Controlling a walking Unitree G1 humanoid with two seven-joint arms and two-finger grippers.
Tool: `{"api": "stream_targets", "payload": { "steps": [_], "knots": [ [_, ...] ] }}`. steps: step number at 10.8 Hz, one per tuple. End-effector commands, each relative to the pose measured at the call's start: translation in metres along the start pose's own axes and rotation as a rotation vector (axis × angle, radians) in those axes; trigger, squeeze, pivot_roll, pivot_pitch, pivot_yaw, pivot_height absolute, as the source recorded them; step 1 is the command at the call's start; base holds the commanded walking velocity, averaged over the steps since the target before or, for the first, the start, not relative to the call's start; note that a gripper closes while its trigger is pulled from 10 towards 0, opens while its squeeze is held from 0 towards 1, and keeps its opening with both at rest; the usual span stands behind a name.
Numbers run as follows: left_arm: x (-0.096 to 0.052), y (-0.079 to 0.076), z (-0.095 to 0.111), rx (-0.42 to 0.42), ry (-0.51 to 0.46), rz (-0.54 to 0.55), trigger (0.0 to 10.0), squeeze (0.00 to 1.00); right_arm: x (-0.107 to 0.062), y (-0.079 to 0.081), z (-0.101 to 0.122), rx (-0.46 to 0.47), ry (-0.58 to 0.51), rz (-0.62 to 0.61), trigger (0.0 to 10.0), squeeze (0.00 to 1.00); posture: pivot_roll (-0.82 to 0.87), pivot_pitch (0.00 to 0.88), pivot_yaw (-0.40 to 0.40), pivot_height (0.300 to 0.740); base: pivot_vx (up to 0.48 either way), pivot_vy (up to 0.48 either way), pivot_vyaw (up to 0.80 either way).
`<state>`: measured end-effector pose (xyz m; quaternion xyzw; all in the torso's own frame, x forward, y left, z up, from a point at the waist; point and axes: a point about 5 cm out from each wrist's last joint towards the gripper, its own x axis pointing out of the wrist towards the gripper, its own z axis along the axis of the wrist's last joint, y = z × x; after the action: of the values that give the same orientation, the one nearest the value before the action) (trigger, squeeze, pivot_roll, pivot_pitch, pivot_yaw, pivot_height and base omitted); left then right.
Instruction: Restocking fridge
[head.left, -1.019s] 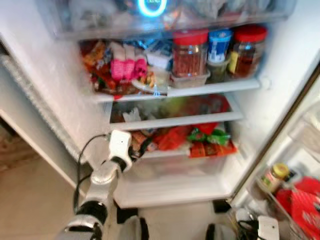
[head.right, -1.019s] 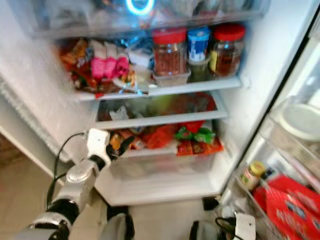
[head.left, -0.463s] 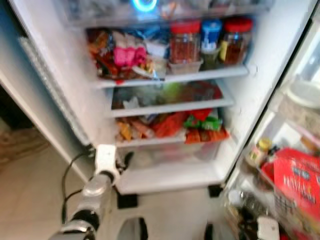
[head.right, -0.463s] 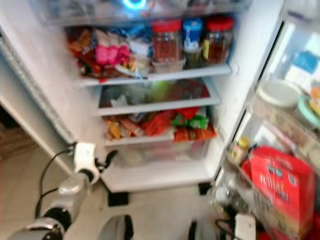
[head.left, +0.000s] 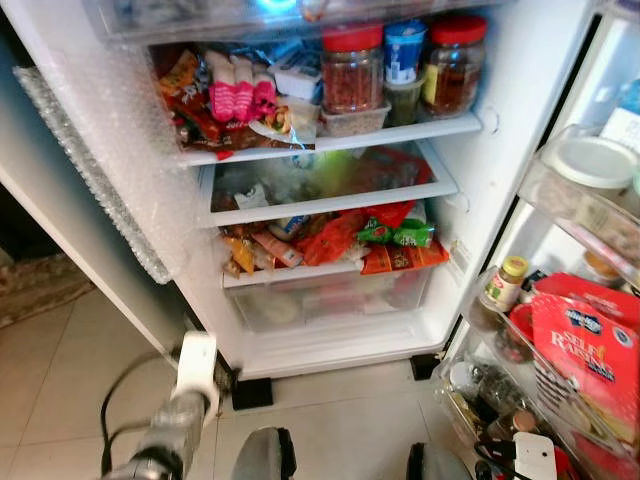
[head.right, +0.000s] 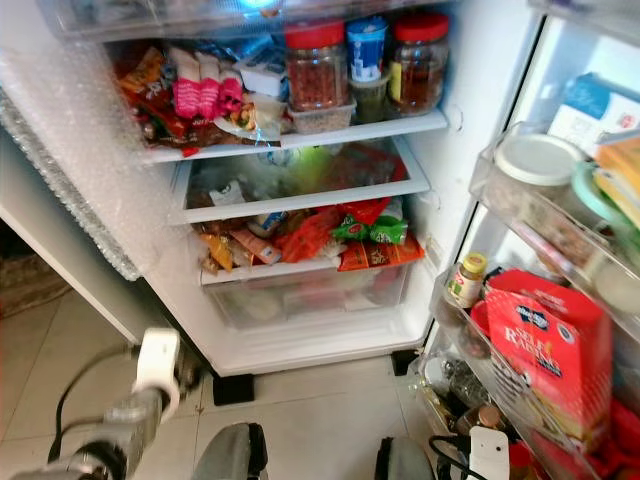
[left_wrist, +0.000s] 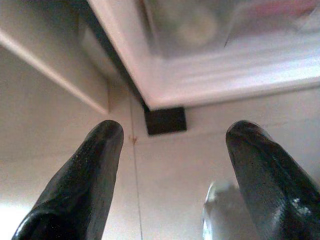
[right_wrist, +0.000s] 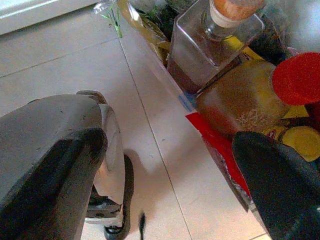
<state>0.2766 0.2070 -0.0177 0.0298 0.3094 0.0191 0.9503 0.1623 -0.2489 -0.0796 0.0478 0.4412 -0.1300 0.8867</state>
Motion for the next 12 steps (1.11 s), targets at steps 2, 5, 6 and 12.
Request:
{"api": "stream_targets", "payload": {
  "steps": [2, 5, 6, 12],
  "knots": [
    [-0.006, 0.008, -0.024, -0.002, 0.089, 0.048, 10.0, 0.0, 0.0, 0.005, -0.004, -0.01, 0.021, 0.023, 10.0, 0.0, 0.06, 0.033, 0.067, 0.614, 0.0, 0.471, 0.0],
    [-0.012, 0.01, -0.043, 0.044, 0.152, 0.049, 10.0, 0.0, 0.0, 0.005, -0.005, -0.017, 0.027, 0.03, 10.0, 0.0, 0.05, 0.003, 0.068, 0.614, 0.0, 0.469, 0.0],
    [-0.013, 0.011, -0.045, 0.036, 0.163, 0.056, 10.0, 0.0, 0.0, 0.004, -0.005, -0.028, 0.029, 0.026, 10.0, 0.0, 0.05, 0.0, 0.067, 0.614, 0.0, 0.469, 0.0],
    [-0.014, 0.012, -0.047, 0.065, 0.173, 0.042, 10.0, 0.0, -0.001, 0.007, -0.009, 0.006, 0.031, 0.042, 10.0, 0.0, 0.04, 0.0, 0.077, 0.678, 0.0, 0.462, 0.0]
  ]
}}
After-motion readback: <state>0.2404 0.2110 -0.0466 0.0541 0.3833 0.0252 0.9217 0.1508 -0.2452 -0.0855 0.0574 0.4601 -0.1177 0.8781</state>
